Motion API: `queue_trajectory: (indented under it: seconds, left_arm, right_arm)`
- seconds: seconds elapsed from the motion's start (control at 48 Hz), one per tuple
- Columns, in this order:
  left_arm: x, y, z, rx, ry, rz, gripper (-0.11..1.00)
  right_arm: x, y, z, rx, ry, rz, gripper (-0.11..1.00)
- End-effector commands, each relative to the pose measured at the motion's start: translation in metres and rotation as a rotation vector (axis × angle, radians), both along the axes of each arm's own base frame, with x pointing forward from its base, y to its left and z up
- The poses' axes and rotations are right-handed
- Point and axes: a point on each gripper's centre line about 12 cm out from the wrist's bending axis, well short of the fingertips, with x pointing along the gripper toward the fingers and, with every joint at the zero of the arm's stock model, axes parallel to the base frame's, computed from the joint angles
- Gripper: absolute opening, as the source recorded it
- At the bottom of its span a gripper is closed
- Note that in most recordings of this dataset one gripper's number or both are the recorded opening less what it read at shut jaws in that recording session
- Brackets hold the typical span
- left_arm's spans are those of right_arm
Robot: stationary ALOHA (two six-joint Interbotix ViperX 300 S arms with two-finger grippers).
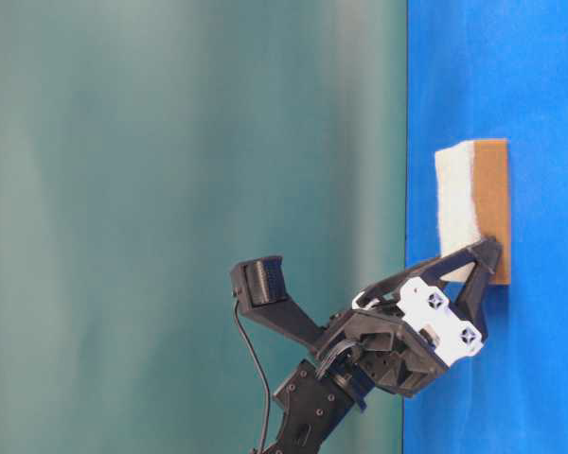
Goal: Hand over the sponge with the left arm and wipe it with the right arm.
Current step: 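Close the left gripper on the sponge's left end, then lift the sponge with the left gripper toward the table center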
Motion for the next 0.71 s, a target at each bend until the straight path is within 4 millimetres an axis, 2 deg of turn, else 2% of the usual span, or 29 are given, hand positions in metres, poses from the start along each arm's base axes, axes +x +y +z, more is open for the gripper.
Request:
queue_trajectory:
  seconds: [0.0,0.083,0.146,0.25,0.396,0.48,0.688]
  left_arm:
    - [0.003,0.002,0.009,0.005,-0.024,0.006,0.66]
    - [0.004,0.001,0.011,0.005,-0.029,0.004,0.46]
    - [0.005,0.0,0.014,0.007,-0.033,-0.001,0.4]
    - [0.006,-0.005,0.025,-0.002,-0.051,-0.001,0.39]
    - [0.006,-0.019,0.053,-0.022,-0.078,-0.014,0.36]
    - [0.004,-0.031,0.075,-0.03,-0.092,-0.035,0.32]
    - [-0.001,-0.072,0.123,-0.062,-0.146,-0.102,0.32]
  right_arm:
    - [0.002,0.0,0.006,-0.005,-0.017,-0.001,0.0]
    - [0.002,0.0,0.006,-0.005,-0.015,-0.001,0.0]
    - [0.002,0.0,0.006,-0.005,-0.017,-0.001,0.0]
    - [0.002,0.0,0.006,-0.005,-0.015,-0.001,0.0]
    - [0.002,0.0,0.006,-0.005,-0.015,-0.001,0.0]
    - [0.002,0.0,0.006,-0.005,-0.015,-0.001,0.0]
    - [0.003,0.0,0.007,-0.005,-0.018,-0.001,0.0]
